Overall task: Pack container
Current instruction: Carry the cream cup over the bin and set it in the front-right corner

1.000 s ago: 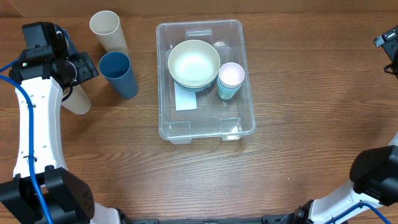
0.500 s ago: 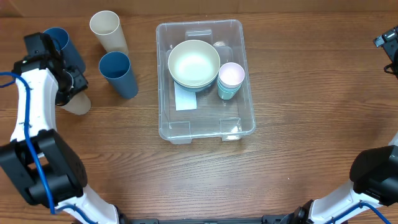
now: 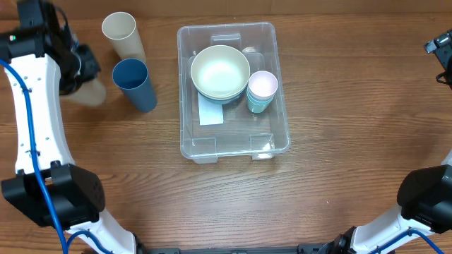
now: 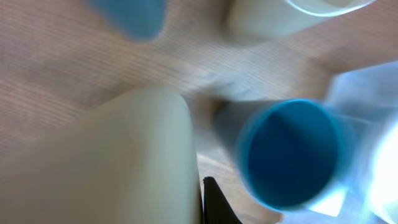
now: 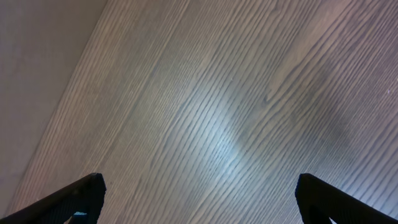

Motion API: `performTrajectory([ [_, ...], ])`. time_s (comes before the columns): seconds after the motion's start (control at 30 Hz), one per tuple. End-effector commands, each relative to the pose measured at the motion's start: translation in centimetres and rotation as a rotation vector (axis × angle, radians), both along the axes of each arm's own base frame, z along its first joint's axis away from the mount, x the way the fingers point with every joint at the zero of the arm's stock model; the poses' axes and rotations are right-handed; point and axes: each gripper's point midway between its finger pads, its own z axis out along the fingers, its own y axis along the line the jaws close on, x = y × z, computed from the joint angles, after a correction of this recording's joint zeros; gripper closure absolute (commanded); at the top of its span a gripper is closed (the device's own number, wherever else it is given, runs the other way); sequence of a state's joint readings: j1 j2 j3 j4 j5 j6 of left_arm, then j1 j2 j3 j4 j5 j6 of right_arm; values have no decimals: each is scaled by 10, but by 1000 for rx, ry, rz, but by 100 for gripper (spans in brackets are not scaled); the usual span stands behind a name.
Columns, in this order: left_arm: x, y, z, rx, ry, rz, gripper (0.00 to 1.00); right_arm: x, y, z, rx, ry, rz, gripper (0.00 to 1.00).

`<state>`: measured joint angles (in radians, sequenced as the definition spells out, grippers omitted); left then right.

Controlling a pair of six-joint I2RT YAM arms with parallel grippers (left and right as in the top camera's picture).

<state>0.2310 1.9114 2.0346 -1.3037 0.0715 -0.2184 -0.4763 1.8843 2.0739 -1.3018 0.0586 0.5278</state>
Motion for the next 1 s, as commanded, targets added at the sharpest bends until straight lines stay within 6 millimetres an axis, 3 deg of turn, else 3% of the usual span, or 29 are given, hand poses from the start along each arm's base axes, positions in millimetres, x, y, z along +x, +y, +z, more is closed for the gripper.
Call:
performTrajectory([
  [0.0, 3, -38, 71, 56, -138, -144, 96, -2, -2, 19, -26, -45, -13, 0],
  [0.07, -2, -78, 114, 88, -245, -269, 96, -2, -2, 19, -26, -45, -13, 0],
  [0.13, -8, -115, 141, 107, -326, -383, 96, -2, -2, 19, -26, -45, -13, 0],
  [0.23, -24, -203, 167, 120, -438, -648, 96, -2, -2, 19, -26, -45, -13, 0],
  [0.27, -31, -236, 169, 123, -465, -750, 96, -2, -2, 19, -26, -45, -13, 0],
  [0.33, -43, -282, 169, 132, -499, -901, 96, -2, -2, 19, -26, -45, -13, 0],
  [0.4, -66, -337, 165, 135, -522, -1085, 96, -2, -2, 19, -26, -45, -13, 0],
  [0.5, -102, -390, 148, 129, -495, -1272, 96, -2, -2, 19, -26, -45, -13, 0],
  [0.57, -130, -419, 124, 117, -417, -1383, 96, -2, -2, 19, -26, -45, -13, 0],
  [0.63, -144, -431, 105, 112, -349, -1443, 96, -2, -2, 19, -26, -45, -13, 0],
  [0.73, -156, -431, 73, 126, -204, -1479, 96, -2, -2, 19, -26, -45, -13, 0],
  [0.87, -160, -425, 40, 144, -55, -1488, 96, -2, -2, 19, -26, -45, -13, 0],
  [0.97, -154, -419, 27, 189, -3, -1441, 96, -2, -2, 19, -26, -45, -13, 0],
])
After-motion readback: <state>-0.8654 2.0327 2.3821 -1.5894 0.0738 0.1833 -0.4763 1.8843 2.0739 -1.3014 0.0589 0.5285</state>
